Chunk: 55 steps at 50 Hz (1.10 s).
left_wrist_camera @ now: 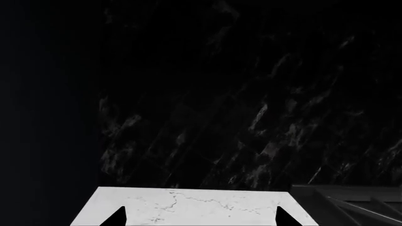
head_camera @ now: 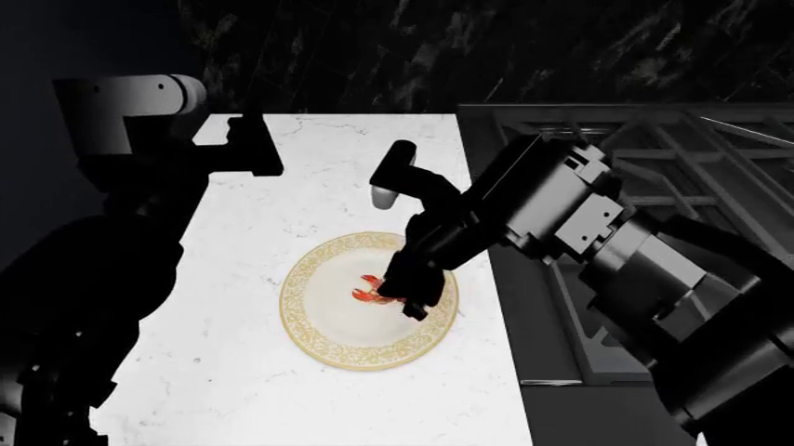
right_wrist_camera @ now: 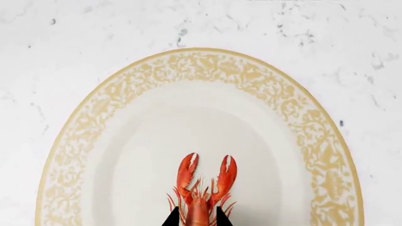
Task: Frozen meat rests on a plate on the counter. Retrieve the meat and place it in a pot on a burner. Then turn the burner on.
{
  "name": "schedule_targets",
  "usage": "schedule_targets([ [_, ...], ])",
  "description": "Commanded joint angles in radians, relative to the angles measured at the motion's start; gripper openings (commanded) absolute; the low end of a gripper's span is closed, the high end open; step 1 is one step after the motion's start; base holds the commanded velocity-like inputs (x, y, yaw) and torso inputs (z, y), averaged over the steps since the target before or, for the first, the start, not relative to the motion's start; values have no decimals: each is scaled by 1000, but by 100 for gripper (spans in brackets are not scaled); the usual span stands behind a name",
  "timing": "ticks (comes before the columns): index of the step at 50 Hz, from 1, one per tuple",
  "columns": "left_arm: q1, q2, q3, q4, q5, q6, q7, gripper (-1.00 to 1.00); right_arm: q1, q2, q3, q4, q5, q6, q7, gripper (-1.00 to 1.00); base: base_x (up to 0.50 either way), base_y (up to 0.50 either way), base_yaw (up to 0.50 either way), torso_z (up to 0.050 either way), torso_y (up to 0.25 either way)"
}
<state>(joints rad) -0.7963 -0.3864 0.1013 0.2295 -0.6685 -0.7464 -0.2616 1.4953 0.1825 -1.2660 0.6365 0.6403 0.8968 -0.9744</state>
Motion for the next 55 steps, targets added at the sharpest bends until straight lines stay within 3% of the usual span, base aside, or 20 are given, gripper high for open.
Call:
schedule_targets([
  [1, 0, -3, 2, -4, -3, 1, -1, 100, 1, 4, 0, -10, 2, 1, 4, -100, 0, 0, 0, 0, 0],
  [25, -2, -7, -1, 6, -16, -3, -9, 100, 11, 25, 10, -64, 13, 14, 28, -100, 0, 0, 0, 0, 0],
  [55, -3, -15, -20, 38, -39, -7, -31, 100, 35, 142, 131, -352, 105, 111, 183, -100, 0, 0, 0, 0, 0],
])
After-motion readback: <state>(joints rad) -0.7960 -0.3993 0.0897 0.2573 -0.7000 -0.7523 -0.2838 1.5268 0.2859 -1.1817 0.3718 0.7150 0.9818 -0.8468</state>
